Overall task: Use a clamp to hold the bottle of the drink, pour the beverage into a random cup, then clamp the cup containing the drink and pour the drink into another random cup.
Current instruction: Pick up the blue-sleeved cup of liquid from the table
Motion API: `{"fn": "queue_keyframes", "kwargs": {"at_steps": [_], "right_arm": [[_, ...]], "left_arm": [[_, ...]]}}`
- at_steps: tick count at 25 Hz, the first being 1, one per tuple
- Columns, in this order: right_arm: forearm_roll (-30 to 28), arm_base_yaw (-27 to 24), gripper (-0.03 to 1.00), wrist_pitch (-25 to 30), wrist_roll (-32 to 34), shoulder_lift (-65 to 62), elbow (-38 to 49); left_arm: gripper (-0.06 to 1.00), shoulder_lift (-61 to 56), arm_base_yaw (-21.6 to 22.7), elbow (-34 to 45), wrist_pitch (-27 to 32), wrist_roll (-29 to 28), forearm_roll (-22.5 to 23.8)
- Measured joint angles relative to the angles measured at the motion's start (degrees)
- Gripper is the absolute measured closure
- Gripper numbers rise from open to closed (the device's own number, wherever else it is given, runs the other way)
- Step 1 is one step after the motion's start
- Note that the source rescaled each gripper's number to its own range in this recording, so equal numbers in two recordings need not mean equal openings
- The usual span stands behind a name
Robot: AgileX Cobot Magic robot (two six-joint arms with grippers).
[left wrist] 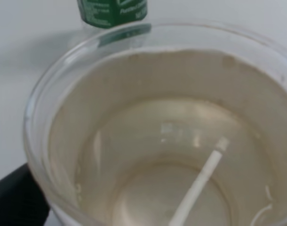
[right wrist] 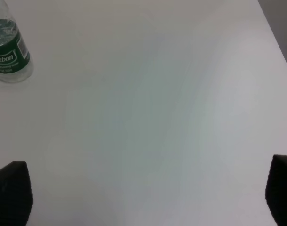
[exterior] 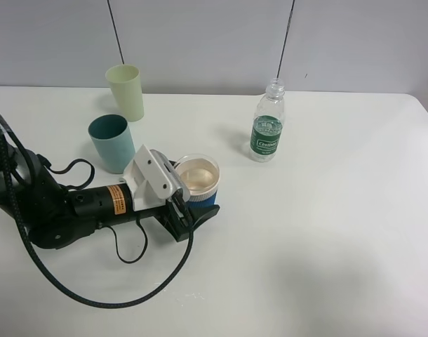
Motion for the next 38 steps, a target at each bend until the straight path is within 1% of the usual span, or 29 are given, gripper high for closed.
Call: {"fn": "queue_keyframes", "kwargs": {"at_steps": [1,2,3,4,5,8,19,23,25,28,31,34,38], "right_arm": [[0.0,0.0,-0.03,0.0,0.0,0.0,0.0],[0.0,0.0,-0.03,0.0,0.0,0.0,0.0],[0.0,0.0,-0.03,0.0,0.0,0.0,0.0],[0.0,0.0,-0.03,0.0,0.0,0.0,0.0],[0.0,0.0,-0.03,0.0,0.0,0.0,0.0],[0.0,0.0,-0.03,0.0,0.0,0.0,0.0],[0.0,0.0,-0.03,0.0,0.0,0.0,0.0],[0.0,0.0,-0.03,0.0,0.0,0.0,0.0],[0.0,0.0,-0.03,0.0,0.0,0.0,0.0],[0.0,0.0,-0.03,0.0,0.0,0.0,0.0],[0.0,0.0,-0.03,0.0,0.0,0.0,0.0],[0.0,0.0,-0.03,0.0,0.0,0.0,0.0],[0.0,0.0,-0.03,0.0,0.0,0.0,0.0]], "left_arm": [[0.17,0.1,0.0,0.0,0.0,0.0,0.1],[0.39,0.1,0.0,0.0,0.0,0.0,0.1],[0.68,0.1,0.0,0.0,0.0,0.0,0.1],[0.92,0.1,0.0,0.0,-0.1,0.0,0.4],[0.94,0.1,0.0,0.0,-0.2,0.0,0.4],[0.91,0.1,0.0,0.0,-0.3,0.2,0.4],[0.91,0.1,0.0,0.0,-0.3,-0.6,0.3],[0.91,-0.3,0.0,0.5,-0.4,-2.1,-1.8],[0.91,-1.2,0.0,1.8,0.0,-2.3,-4.3],[0.91,-3.6,0.0,4.6,0.8,-2.4,-9.8],[0.91,-6.3,0.0,8.3,0.9,-2.4,-15.8],[0.91,-8.9,0.0,12.2,0.9,-2.6,-23.3],[0.91,-12.0,0.0,16.6,1.0,-2.6,-31.2]]}}
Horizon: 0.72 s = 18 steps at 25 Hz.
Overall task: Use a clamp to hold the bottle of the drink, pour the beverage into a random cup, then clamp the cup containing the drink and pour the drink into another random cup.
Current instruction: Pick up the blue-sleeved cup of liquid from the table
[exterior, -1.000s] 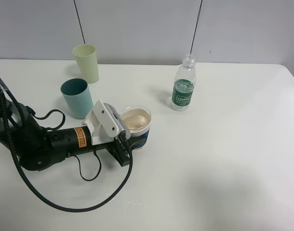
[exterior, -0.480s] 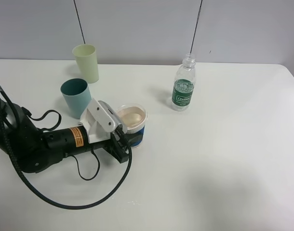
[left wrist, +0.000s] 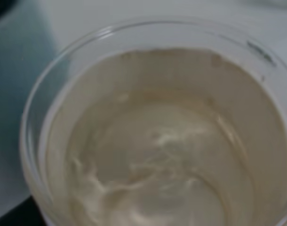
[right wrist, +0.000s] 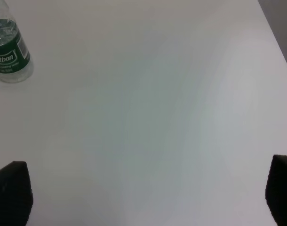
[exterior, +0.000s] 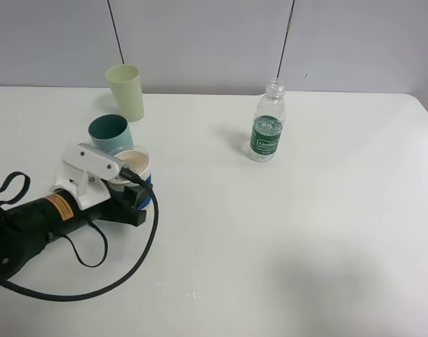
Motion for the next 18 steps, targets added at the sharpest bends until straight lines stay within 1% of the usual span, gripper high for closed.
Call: {"fn": "queue_keyframes", "kwargs": {"at_steps": [3,5,11,18], "right_arm": [[0.0,0.0,-0.03,0.0,0.0,0.0,0.0],[0.0,0.0,-0.03,0.0,0.0,0.0,0.0],[0.0,0.0,-0.03,0.0,0.0,0.0,0.0],[0.0,0.0,-0.03,0.0,0.0,0.0,0.0]], "left_arm": [[0.91,-2.0,0.0,2.3,0.0,0.0,-4.4],[0.91,-3.1,0.0,3.4,0.0,0.0,-6.4],[0.91,-6.0,0.0,4.7,0.0,0.0,-8.9],[0.91,-6.6,0.0,4.7,0.0,1.5,-15.3]]}}
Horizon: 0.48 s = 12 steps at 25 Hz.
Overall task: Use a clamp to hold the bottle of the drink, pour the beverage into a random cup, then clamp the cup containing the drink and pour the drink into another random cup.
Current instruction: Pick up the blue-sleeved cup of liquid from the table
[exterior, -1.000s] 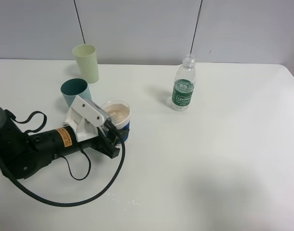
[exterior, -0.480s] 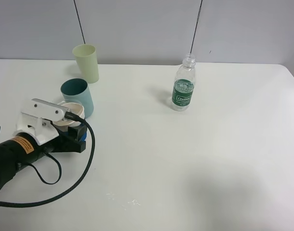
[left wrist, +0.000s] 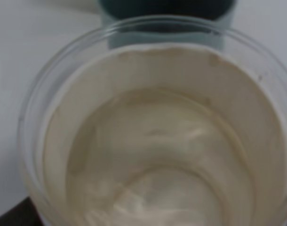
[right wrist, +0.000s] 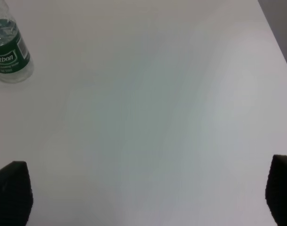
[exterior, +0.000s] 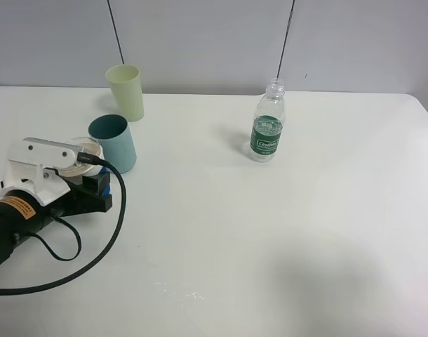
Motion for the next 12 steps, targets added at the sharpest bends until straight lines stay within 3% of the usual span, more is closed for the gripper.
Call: {"fn": "queue_keyframes", "kwargs": {"at_steps": [8,12], "right_arm": [[0.0,0.0,-0.03,0.0,0.0,0.0,0.0],[0.0,0.0,-0.03,0.0,0.0,0.0,0.0]], "left_arm": [[0.91,-0.9,0.0,0.0,0.1,1.9,-7.3],[0.91,-4.0,1.6,0.0,0.1,7.6,-10.0]]}}
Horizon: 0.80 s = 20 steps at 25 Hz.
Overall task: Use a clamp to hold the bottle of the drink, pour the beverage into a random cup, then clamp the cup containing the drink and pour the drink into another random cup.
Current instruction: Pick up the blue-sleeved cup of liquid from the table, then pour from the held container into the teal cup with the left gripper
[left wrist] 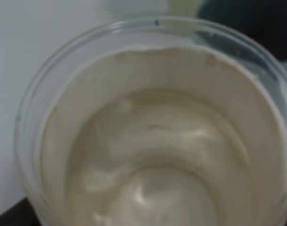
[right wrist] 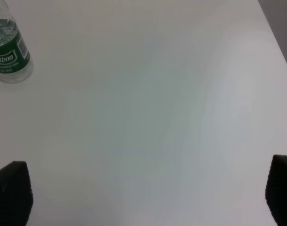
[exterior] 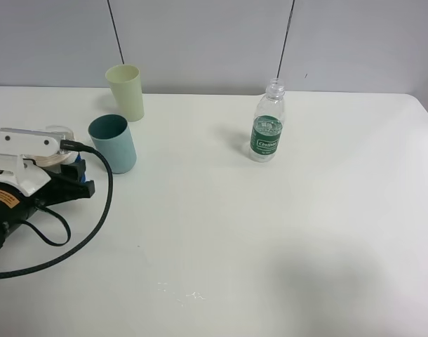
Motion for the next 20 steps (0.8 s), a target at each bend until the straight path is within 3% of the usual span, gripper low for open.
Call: {"fn": "queue_keyframes", "kwargs": {"at_steps": [7,13,16,20], "right_arm": [[0.0,0.0,-0.03,0.0,0.0,0.0,0.0],[0.0,0.0,-0.03,0.0,0.0,0.0,0.0],[0.0,0.0,-0.03,0.0,0.0,0.0,0.0],[0.0,0.0,-0.03,0.0,0.0,0.0,0.0]], "left_arm": [[0.91,-4.0,7.6,-1.9,0.0,2.9,0.4],[0.91,-4.4,13.6,-8.6,4.4,6.8,5.3],[0.91,-4.4,14.7,-12.0,8.8,12.3,6.1],[0.91,-4.3,15.0,-15.5,11.1,25.9,5.2]]}}
